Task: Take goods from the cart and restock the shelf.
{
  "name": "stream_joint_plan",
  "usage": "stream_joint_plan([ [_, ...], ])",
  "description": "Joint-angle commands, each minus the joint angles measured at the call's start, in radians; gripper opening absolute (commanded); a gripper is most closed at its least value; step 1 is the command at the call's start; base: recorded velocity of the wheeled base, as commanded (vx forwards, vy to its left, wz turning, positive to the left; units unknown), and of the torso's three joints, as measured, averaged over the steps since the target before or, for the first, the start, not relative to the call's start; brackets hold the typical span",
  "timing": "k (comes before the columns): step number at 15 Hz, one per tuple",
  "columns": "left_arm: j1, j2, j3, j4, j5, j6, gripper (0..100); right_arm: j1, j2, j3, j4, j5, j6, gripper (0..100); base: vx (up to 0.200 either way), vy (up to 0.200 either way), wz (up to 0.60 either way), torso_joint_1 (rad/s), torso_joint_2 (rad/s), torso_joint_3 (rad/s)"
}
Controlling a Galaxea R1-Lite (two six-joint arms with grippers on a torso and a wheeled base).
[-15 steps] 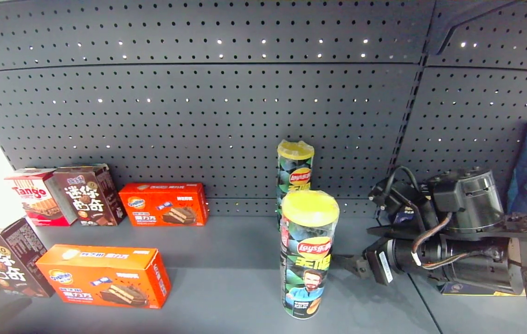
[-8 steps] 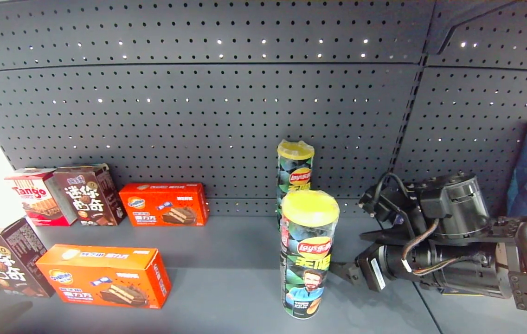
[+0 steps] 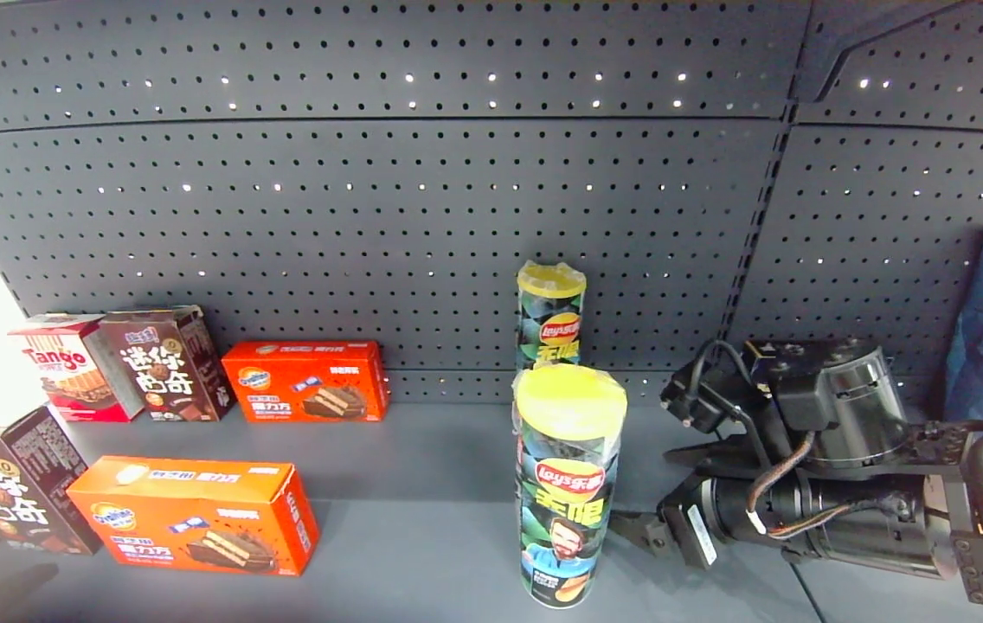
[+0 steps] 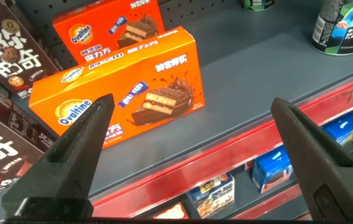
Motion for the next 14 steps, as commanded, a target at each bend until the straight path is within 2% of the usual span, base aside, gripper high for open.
stream_joint_plan([
  [1,0.0,0.002,0.002,0.0,0.0,0.0,100,0.002,-0.007,0.006,0.0,0.0,0.0,100,0.0,0.0,0.0,0.0,0.0,0.0],
  [5,0.0,-0.003,0.002,0.0,0.0,-0.002,100,-0.015,-0.033,0.026,0.0,-0.003,0.0,100,0.0,0.0,0.0,0.0,0.0,0.0],
  [8,0.0,-0.027,0.012,0.001,0.0,-0.031,100,-0.021,-0.107,0.103,0.0,-0.002,-0.001,100,0.0,0.0,0.0,0.0,0.0,0.0],
  [14,0.0,-0.032,0.025,0.001,0.0,-0.031,100,0.007,-0.096,0.099,0.0,0.001,-0.001,100,0.0,0.0,0.0,0.0,0.0,0.0],
])
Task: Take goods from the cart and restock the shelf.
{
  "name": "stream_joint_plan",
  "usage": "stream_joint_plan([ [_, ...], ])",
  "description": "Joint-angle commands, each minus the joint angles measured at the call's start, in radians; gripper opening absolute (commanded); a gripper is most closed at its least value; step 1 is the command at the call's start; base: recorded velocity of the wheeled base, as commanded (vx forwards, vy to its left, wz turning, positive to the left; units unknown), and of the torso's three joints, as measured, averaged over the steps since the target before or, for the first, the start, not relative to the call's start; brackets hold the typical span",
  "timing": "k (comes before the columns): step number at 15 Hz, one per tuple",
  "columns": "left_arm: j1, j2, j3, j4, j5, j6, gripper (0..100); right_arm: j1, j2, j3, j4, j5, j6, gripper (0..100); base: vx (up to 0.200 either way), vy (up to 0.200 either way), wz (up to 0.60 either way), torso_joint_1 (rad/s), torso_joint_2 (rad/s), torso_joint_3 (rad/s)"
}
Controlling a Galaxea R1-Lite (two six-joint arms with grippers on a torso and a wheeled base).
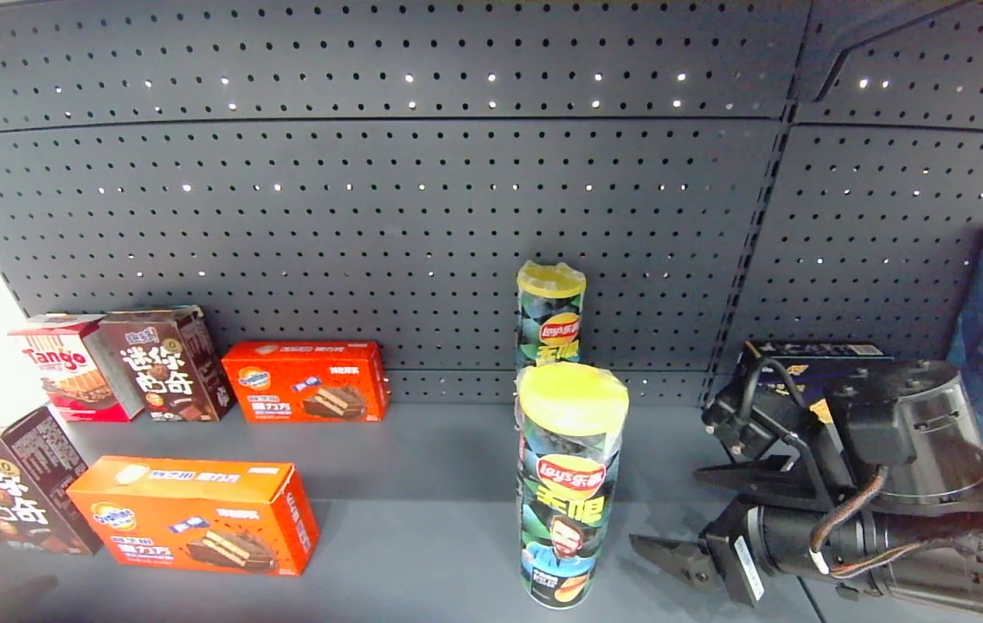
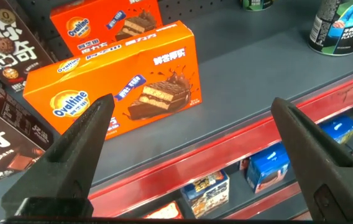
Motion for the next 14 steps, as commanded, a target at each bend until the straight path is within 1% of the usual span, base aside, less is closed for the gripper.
stream_joint_plan([
  [1,0.0,-0.007,0.002,-0.001,0.0,0.0,100,0.014,0.013,-0.011,0.0,0.001,-0.001,100,0.0,0.0,0.0,0.0,0.0,0.0],
  [8,0.0,-0.01,0.014,-0.001,0.001,-0.001,100,0.026,0.072,-0.066,0.0,-0.001,-0.001,100,0.0,0.0,0.0,0.0,0.0,0.0],
  [14,0.0,-0.021,0.019,-0.001,0.001,-0.001,100,0.024,0.079,-0.062,0.0,-0.004,-0.001,100,0.0,0.0,0.0,0.0,0.0,0.0],
])
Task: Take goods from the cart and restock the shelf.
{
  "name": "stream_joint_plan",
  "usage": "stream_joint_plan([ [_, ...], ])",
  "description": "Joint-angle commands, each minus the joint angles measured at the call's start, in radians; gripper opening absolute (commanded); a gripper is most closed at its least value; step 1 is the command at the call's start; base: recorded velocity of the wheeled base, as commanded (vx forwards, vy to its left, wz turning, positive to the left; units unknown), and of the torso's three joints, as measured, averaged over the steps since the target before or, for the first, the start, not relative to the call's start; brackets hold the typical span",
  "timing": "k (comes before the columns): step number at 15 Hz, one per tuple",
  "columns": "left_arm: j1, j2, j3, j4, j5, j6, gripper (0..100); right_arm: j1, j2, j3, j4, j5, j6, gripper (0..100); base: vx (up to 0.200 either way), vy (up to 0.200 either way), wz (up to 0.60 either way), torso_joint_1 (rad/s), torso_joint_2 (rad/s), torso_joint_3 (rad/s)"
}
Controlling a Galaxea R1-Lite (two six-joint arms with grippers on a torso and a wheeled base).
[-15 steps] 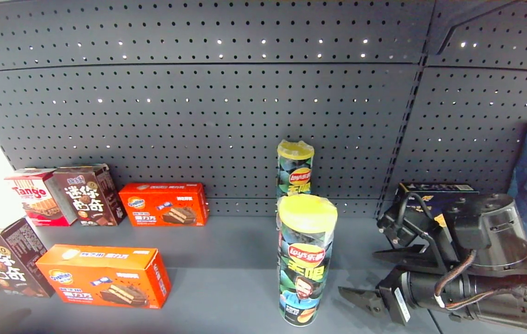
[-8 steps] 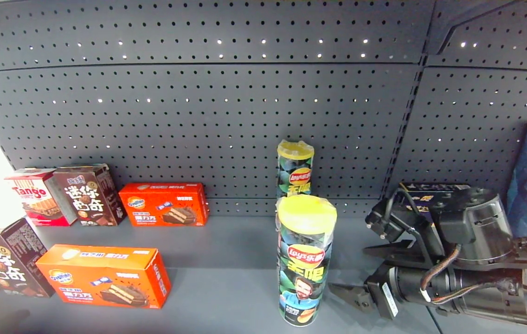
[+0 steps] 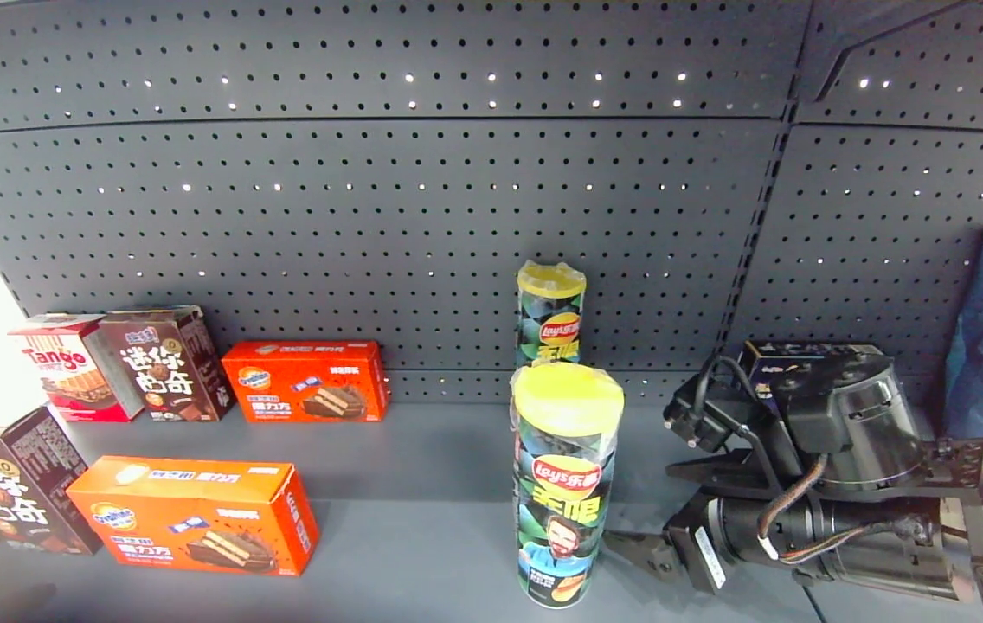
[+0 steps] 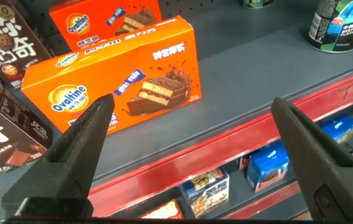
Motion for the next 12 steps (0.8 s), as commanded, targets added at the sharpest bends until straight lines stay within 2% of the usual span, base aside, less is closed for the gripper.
stream_joint_plan([
  [1,0.0,-0.002,0.002,0.0,0.0,0.0,100,-0.004,-0.013,0.008,0.0,-0.002,0.001,100,0.0,0.0,0.0,0.0,0.0,0.0],
  [3,0.002,-0.019,0.002,0.0,0.0,0.0,100,-0.032,-0.081,0.009,-0.002,-0.007,0.002,100,0.0,0.0,0.0,0.0,0.0,0.0],
  [6,0.003,-0.06,0.028,0.001,0.002,0.0,100,-0.154,-0.215,0.005,-0.042,-0.039,0.002,100,0.0,0.0,0.0,0.0,0.0,0.0],
  [8,0.005,-0.119,0.068,0.007,0.009,0.002,100,-0.289,-0.416,0.054,-0.042,-0.041,0.002,100,0.0,0.0,0.0,0.0,0.0,0.0],
  [9,0.005,-0.137,0.063,0.043,0.012,0.002,100,-0.345,-0.505,0.092,-0.038,-0.041,0.001,100,0.0,0.0,0.0,0.0,0.0,0.0],
  [12,0.008,-0.257,0.054,0.164,0.014,0.003,100,-0.611,-0.82,0.296,-0.038,-0.074,0.006,100,0.0,0.0,0.0,0.0,0.0,0.0],
])
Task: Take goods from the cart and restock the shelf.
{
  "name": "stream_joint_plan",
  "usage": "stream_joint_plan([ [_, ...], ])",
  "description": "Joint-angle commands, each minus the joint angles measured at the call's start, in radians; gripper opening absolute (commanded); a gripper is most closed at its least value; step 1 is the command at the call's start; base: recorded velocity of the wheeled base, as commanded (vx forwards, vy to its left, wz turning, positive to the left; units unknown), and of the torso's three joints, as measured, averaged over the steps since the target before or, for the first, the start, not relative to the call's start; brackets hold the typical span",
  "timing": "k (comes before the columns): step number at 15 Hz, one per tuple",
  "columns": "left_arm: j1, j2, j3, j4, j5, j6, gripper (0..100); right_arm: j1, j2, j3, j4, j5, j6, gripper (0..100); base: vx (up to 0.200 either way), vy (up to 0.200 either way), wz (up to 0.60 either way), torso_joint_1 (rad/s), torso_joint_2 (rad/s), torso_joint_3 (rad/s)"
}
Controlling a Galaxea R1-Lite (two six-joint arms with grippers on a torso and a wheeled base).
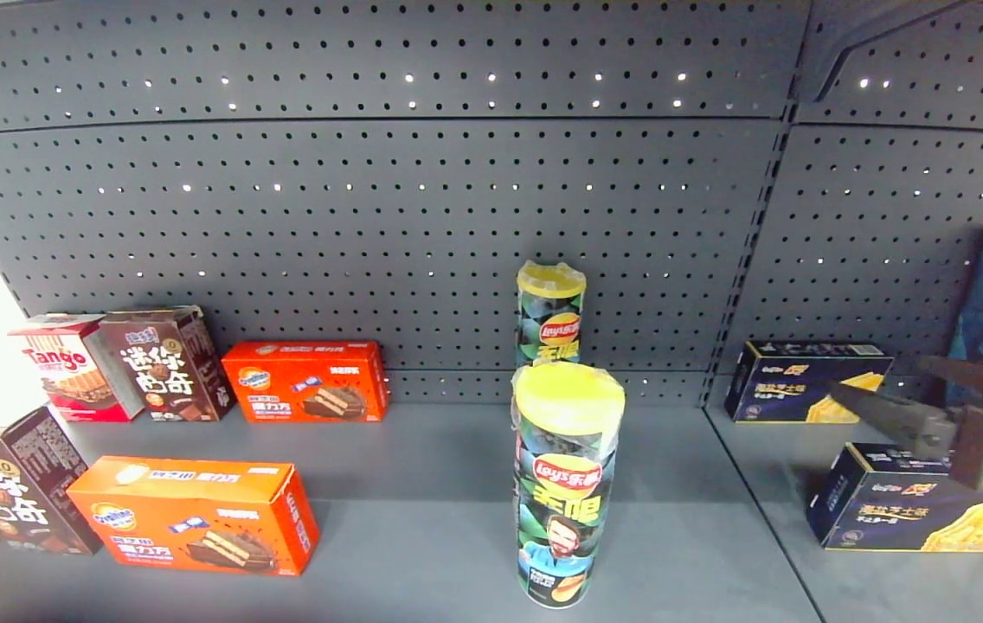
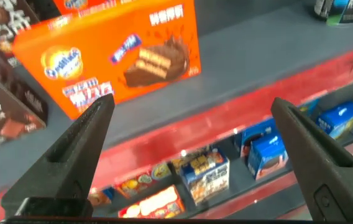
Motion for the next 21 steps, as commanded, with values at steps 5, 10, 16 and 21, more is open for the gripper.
stream_joint_plan([
  [5,0.047,-0.215,-0.021,0.167,-0.004,0.001,100,-0.415,-0.877,0.578,0.092,-0.064,0.004,100,0.0,0.0,0.0,0.0,0.0,0.0],
  [10,0.05,-0.212,-0.021,0.168,-0.016,0.001,100,-0.409,-0.991,0.577,0.333,0.1,0.01,100,0.0,0.0,0.0,0.0,0.0,0.0],
  [16,0.09,-0.215,-0.021,0.17,-0.036,-0.014,100,-0.409,-0.991,0.578,0.319,0.1,0.015,100,0.0,0.0,0.0,0.0,0.0,0.0],
  [21,0.091,-0.203,-0.023,0.17,-0.068,-0.02,100,-0.323,-1.075,0.578,0.314,0.099,0.015,100,0.0,0.0,0.0,0.0,0.0,0.0],
])
